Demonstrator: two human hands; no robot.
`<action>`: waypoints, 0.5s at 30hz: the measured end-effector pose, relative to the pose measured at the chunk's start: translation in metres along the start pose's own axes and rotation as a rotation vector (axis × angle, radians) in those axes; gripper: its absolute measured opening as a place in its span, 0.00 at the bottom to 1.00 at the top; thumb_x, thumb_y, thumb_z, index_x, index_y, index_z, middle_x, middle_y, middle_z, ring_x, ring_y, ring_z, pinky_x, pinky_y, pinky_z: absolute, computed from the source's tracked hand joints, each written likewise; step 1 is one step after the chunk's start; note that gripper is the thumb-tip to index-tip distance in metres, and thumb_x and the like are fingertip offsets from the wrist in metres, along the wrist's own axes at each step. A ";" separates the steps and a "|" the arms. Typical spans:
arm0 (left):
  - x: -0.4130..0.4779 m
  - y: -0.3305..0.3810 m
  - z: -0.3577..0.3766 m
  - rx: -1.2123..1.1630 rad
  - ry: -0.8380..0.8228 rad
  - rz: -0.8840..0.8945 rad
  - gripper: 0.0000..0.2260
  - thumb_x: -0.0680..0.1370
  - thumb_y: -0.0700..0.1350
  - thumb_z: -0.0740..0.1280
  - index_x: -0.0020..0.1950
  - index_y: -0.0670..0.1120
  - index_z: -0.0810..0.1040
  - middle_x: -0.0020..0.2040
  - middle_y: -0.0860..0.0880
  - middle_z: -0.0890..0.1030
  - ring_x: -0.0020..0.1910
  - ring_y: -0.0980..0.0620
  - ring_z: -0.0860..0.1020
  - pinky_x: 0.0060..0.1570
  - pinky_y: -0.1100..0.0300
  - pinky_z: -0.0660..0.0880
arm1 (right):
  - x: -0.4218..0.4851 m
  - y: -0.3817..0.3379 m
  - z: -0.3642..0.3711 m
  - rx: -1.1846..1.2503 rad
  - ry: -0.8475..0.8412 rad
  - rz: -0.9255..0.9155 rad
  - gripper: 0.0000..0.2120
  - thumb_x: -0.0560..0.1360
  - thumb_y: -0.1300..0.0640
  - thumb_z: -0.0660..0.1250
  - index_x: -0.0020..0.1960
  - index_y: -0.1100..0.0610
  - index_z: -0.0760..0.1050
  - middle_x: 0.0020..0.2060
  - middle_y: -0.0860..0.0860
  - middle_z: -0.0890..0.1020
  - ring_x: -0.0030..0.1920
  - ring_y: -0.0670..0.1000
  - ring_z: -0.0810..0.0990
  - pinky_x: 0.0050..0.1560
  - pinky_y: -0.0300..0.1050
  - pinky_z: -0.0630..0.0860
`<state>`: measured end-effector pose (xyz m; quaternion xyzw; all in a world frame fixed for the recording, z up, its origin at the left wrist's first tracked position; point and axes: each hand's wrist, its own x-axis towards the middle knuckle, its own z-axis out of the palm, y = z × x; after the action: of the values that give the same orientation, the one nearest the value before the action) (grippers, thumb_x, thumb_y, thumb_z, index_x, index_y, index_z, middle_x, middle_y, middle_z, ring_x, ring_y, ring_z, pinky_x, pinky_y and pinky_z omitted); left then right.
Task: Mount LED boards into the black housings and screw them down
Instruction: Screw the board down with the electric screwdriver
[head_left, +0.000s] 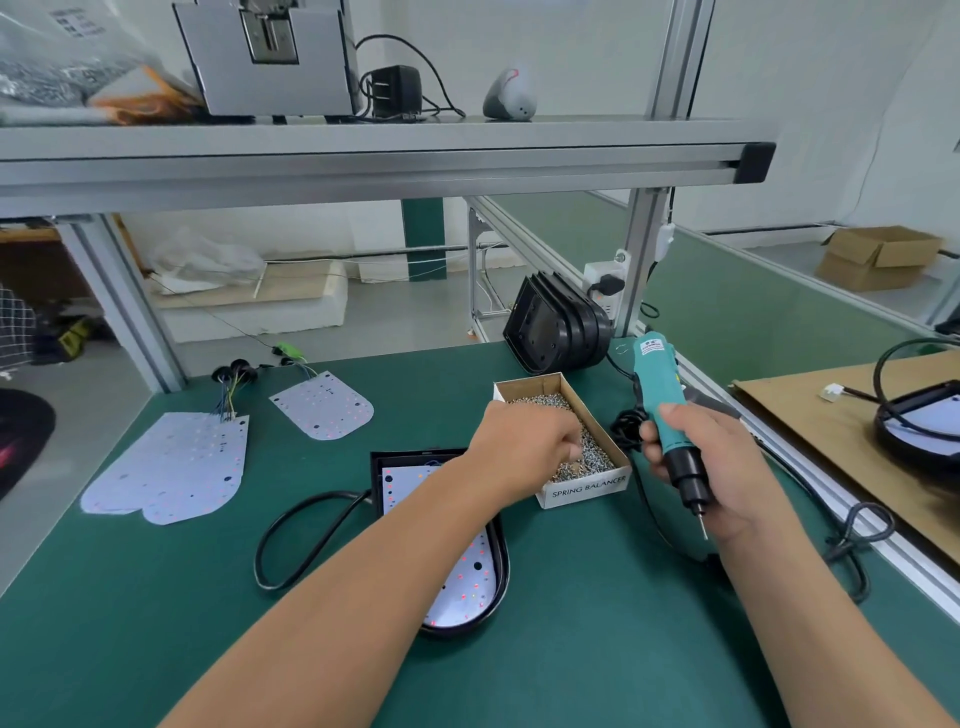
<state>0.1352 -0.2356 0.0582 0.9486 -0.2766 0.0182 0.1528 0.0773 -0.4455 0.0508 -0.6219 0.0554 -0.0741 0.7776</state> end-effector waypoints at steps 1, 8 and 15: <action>0.000 0.000 0.001 -0.005 -0.006 -0.010 0.05 0.84 0.49 0.66 0.52 0.52 0.82 0.49 0.53 0.86 0.53 0.49 0.81 0.62 0.48 0.72 | 0.000 0.000 0.000 0.001 0.001 0.001 0.07 0.83 0.60 0.65 0.55 0.62 0.79 0.39 0.56 0.83 0.33 0.50 0.78 0.30 0.39 0.75; -0.008 -0.003 -0.014 -0.292 0.011 -0.132 0.06 0.84 0.44 0.64 0.50 0.48 0.80 0.48 0.52 0.85 0.49 0.48 0.80 0.53 0.51 0.75 | -0.002 0.003 0.006 0.070 -0.010 -0.008 0.07 0.83 0.58 0.65 0.56 0.61 0.79 0.40 0.56 0.83 0.34 0.50 0.79 0.31 0.39 0.77; -0.051 -0.015 -0.053 -1.052 0.204 -0.282 0.07 0.85 0.41 0.66 0.49 0.45 0.81 0.40 0.51 0.85 0.41 0.56 0.80 0.47 0.58 0.83 | -0.013 0.007 0.029 0.296 -0.163 0.012 0.12 0.76 0.61 0.68 0.59 0.61 0.71 0.42 0.57 0.81 0.38 0.53 0.81 0.39 0.45 0.82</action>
<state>0.1024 -0.1808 0.0983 0.7655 -0.1026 -0.0515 0.6331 0.0698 -0.4137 0.0503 -0.5039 -0.0158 -0.0260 0.8632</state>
